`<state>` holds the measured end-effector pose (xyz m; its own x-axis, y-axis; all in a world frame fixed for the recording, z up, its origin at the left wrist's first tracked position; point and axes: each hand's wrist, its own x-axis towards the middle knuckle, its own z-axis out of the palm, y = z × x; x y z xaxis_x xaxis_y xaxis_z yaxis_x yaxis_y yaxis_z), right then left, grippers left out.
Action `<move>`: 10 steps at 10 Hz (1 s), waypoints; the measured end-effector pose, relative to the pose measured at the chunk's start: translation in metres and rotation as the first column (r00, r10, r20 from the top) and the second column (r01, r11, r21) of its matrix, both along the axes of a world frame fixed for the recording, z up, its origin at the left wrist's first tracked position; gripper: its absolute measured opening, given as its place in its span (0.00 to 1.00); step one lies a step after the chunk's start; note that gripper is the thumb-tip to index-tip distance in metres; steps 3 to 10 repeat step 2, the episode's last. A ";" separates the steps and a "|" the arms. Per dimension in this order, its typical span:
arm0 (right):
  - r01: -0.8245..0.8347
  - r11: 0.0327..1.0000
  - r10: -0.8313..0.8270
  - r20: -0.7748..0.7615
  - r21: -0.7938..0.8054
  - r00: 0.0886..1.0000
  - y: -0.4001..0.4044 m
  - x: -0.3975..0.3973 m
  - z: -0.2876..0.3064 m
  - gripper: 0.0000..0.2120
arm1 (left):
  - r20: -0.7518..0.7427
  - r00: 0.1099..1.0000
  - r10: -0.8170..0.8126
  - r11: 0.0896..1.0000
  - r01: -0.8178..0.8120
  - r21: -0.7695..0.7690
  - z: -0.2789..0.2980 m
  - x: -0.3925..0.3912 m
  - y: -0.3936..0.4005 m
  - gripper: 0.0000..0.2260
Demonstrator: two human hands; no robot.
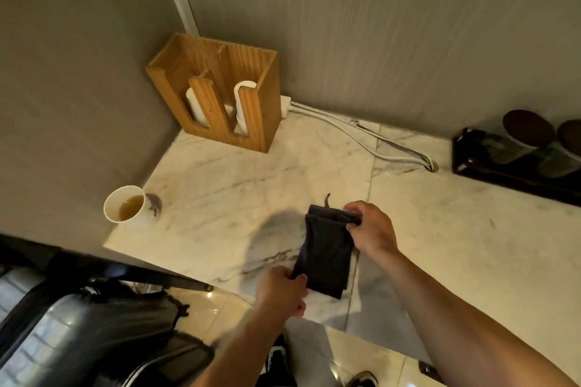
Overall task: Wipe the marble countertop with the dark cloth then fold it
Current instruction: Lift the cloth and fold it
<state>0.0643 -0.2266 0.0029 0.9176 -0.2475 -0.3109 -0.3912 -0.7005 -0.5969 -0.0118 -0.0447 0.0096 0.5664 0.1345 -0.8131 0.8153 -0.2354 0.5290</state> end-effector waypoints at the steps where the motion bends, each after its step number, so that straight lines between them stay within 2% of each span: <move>1: -0.021 0.998 0.021 0.001 -0.067 1.000 -0.003 -0.002 0.000 0.15 | 0.066 0.970 -0.235 0.957 0.219 0.191 0.000 -0.001 -0.001 0.07; 2: -0.005 0.999 0.006 0.018 -0.045 1.000 -0.002 -0.008 0.002 0.15 | 0.069 0.942 -0.328 0.915 0.299 0.272 -0.001 -0.004 0.005 0.09; 10: -0.005 0.999 0.006 0.018 -0.045 1.000 -0.002 -0.008 0.002 0.15 | 0.069 0.942 -0.328 0.915 0.299 0.272 -0.001 -0.004 0.005 0.09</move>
